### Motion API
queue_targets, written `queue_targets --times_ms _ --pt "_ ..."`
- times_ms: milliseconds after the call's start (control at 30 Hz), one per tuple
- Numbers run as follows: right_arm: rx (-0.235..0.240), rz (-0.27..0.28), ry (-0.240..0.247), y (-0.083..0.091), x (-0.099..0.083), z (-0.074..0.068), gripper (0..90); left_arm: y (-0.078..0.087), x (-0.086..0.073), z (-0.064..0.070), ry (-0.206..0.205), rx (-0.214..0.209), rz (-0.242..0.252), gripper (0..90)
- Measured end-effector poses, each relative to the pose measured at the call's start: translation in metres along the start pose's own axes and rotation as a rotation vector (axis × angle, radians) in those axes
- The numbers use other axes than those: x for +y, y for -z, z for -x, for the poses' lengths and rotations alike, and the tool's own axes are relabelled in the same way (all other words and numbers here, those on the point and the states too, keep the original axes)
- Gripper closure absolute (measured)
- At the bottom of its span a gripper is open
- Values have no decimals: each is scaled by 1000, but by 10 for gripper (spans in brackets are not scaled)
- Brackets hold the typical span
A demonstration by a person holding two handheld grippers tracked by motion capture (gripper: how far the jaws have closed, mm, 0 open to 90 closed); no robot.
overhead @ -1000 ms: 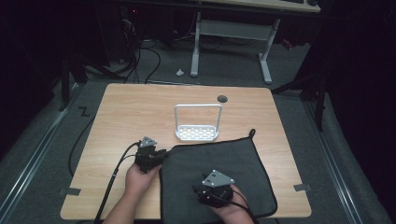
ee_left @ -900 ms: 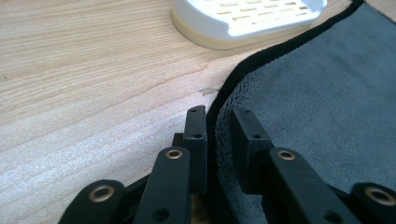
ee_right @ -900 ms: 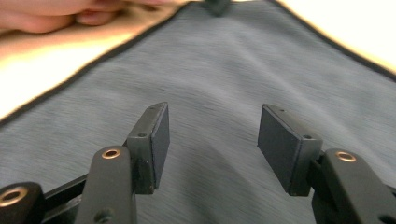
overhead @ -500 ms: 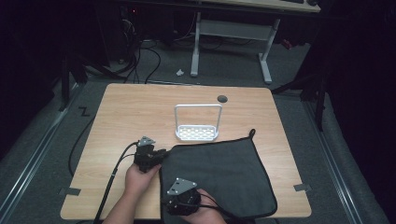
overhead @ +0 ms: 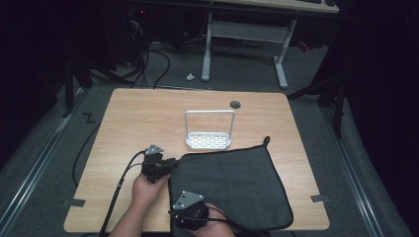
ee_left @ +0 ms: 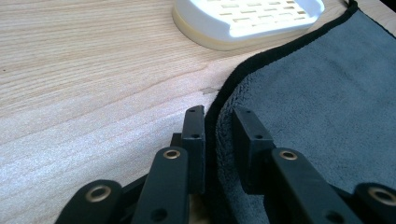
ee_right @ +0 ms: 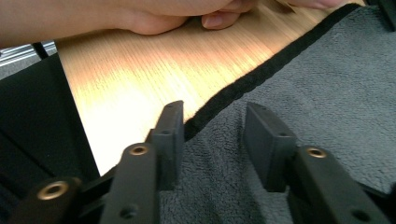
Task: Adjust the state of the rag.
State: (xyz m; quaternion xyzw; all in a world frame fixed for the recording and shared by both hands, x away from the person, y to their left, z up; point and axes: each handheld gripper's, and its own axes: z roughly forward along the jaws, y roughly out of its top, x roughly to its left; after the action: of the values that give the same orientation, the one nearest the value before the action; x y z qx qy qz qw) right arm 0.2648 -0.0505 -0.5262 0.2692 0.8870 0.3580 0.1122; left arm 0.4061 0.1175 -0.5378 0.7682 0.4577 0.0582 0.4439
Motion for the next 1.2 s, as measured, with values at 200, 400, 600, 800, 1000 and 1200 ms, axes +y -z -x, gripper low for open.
queue_targets --times_ms 200,400,600,800,1000,1200 --pt "17 5 -18 0 1 1 511 0 0 0 2 0 0 754" --pt "8 8 -2 -3 0 -5 481 0 0 0 3 0 0 754" --pt "-69 9 37 0 -2 -5 771 0 0 0 3 -1 0 754" --pt "-97 50 58 11 1 -5 824 0 0 -1 8 -5 0 757" --pt "-132 140 74 30 11 -6 830 5 3 -6 66 -20 33 810" --pt "-141 185 66 36 21 -7 829 13 5 -7 134 -60 120 824"
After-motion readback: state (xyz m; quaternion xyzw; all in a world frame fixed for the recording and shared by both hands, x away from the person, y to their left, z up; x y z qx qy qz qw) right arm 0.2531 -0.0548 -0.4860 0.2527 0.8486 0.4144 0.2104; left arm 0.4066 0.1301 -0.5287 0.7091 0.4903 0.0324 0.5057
